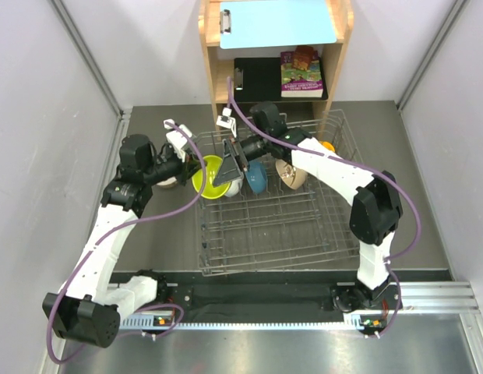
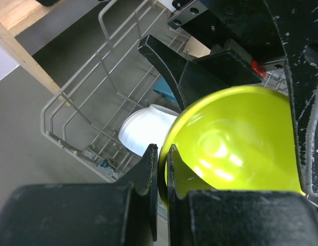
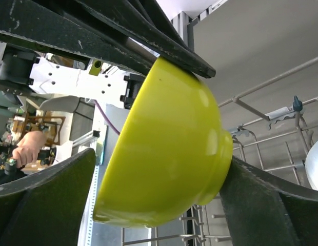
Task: Load the bowls into the dish rack
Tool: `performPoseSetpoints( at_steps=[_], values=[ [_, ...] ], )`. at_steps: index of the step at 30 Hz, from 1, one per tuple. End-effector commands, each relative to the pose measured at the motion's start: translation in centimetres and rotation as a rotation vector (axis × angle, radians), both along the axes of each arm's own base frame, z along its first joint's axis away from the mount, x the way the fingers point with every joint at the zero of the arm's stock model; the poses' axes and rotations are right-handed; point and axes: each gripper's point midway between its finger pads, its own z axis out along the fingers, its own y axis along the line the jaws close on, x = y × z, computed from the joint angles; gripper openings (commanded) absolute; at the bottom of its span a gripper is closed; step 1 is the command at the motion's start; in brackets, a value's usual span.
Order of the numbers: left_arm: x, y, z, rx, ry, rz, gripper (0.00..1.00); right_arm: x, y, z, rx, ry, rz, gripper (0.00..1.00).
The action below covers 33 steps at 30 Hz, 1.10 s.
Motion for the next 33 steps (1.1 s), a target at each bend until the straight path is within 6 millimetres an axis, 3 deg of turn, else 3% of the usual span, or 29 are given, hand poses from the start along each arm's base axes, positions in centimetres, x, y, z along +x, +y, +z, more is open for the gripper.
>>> performPoseSetpoints(
  at_steps=[1, 10, 15, 17, 19, 21, 25, 33],
  values=[
    [0.0, -0.4, 2.2, -0.035, -0.079, -0.014, 0.0, -0.5, 0.7, 2.7, 0.076, -0.066, 0.049, 0.89],
    [-0.1, -0.2, 2.0, -0.031, -0.085, -0.004, 0.0, -1.0, 0.4, 3.0, 0.09, -0.05, 0.078, 0.56],
    [-0.2, -0.3, 1.9, -0.03, -0.085, -0.011, 0.01, -1.2, 0.4, 3.0, 0.098, -0.044, 0.093, 0.26],
    [-0.2, -0.3, 1.9, -0.028, -0.087, -0.012, 0.06, -1.3, 0.4, 3.2, 0.103, -0.04, 0.101, 0.16],
    [-0.2, -0.3, 1.8, -0.027, -0.086, -0.014, 0.18, -1.4, 0.3, 3.3, 0.107, -0.043, 0.105, 0.1],
    [-0.2, -0.3, 1.8, -0.025, -0.088, -0.016, 0.32, -1.4, 0.3, 3.4, 0.108, -0.044, 0.103, 0.06],
    [-0.2, -0.3, 1.8, -0.024, -0.089, -0.016, 0.51, -1.2, 0.4, 3.2, 0.101, -0.048, 0.092, 0.0],
    [-0.2, -0.2, 2.3, -0.031, -0.093, -0.006, 0.61, -0.5, 0.4, 2.1, 0.07, -0.064, 0.041, 0.0]
  ],
)
